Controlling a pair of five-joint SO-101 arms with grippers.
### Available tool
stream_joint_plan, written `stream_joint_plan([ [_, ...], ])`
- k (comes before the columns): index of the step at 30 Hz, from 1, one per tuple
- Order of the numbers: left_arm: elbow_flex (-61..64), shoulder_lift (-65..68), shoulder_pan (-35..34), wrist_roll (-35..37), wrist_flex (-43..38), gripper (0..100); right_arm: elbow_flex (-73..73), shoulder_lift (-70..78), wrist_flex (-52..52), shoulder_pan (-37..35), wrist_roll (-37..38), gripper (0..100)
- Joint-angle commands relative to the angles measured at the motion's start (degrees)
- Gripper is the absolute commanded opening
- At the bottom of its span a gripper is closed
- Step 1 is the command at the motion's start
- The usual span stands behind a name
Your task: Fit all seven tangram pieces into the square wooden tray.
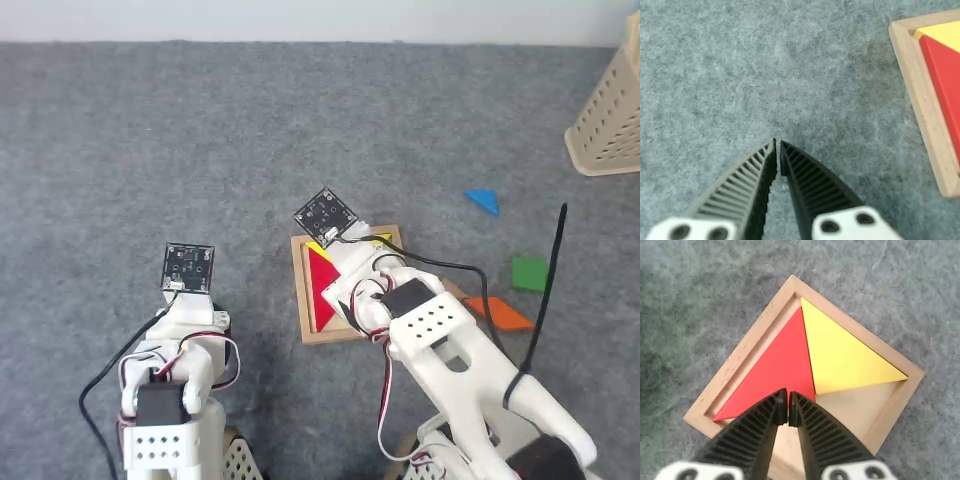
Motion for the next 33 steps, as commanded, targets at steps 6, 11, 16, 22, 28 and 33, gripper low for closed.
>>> stream_joint_plan([
  [6,-0.3,-0.4,-0.1,0.4,0.4,1,-0.5,-3.1,1.0,0.1,-0.7,3.3],
  [11,-0.3,-0.4,-0.1,0.4,0.4,1,-0.5,-3.2,1.0,0.1,-0.7,3.3],
  [16,-0.3,-0.4,-0.1,0.4,0.4,1,-0.5,-3.6,1.5,0.1,-0.7,3.3],
  [22,-0.3,-0.4,-0.1,0.4,0.4,1,-0.5,-3.6,1.7,0.1,-0.7,3.3],
  [28,-0.3,-0.4,-0.1,0.4,0.4,1,-0.5,-3.7,1.8,0.1,-0.7,3.3],
  [33,-0.3,-0.4,-0.1,0.4,0.4,1,-0.5,-3.7,1.8,0.1,-0.7,3.3],
])
